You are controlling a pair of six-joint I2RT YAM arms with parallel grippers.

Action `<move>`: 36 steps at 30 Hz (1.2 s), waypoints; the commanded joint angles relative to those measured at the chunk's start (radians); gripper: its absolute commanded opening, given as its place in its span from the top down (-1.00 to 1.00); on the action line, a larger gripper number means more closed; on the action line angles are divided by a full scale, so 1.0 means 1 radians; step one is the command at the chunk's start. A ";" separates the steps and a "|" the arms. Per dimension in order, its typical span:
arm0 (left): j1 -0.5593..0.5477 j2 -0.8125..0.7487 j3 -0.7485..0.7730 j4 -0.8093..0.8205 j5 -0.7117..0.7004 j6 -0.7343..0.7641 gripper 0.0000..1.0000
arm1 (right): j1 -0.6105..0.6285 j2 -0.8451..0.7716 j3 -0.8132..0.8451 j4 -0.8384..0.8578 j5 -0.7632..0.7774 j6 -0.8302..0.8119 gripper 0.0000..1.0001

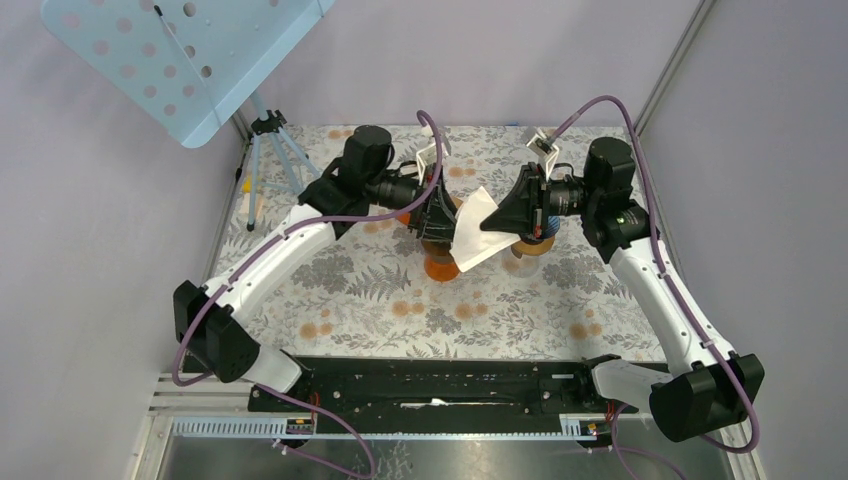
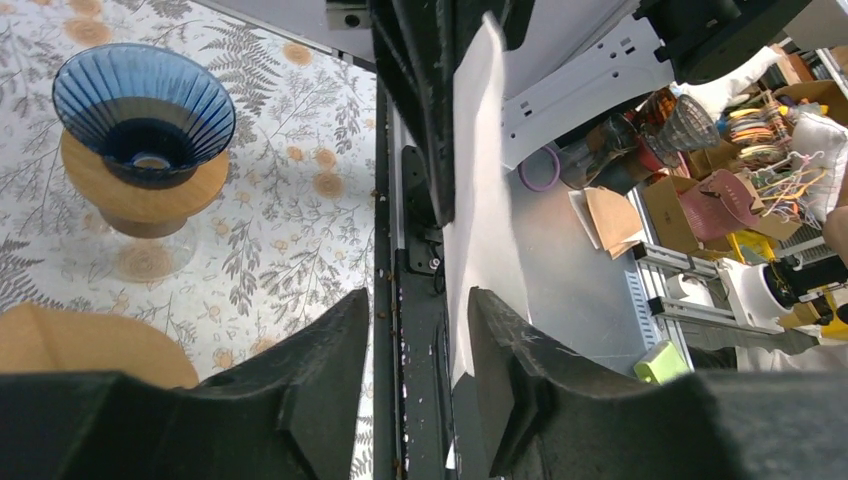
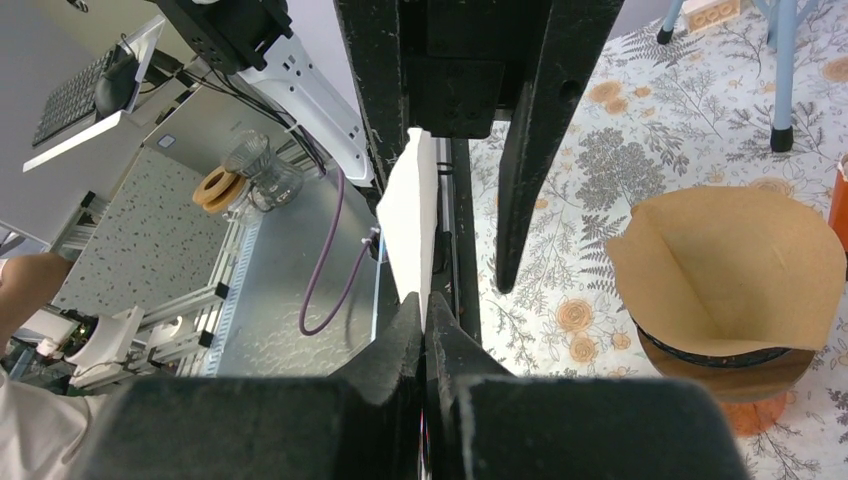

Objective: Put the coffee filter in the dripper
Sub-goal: Place the coffee filter in the coffee dripper.

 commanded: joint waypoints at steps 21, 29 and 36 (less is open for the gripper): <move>-0.010 0.031 -0.056 0.267 0.058 -0.210 0.56 | 0.007 -0.018 -0.034 0.124 -0.002 0.051 0.96; -0.011 0.027 -0.061 0.280 0.055 -0.232 1.00 | 0.006 -0.014 0.010 -0.033 0.083 -0.050 0.67; -0.009 -0.026 -0.047 0.155 -0.188 -0.147 1.00 | 0.007 0.005 0.167 -0.302 0.418 -0.268 -0.04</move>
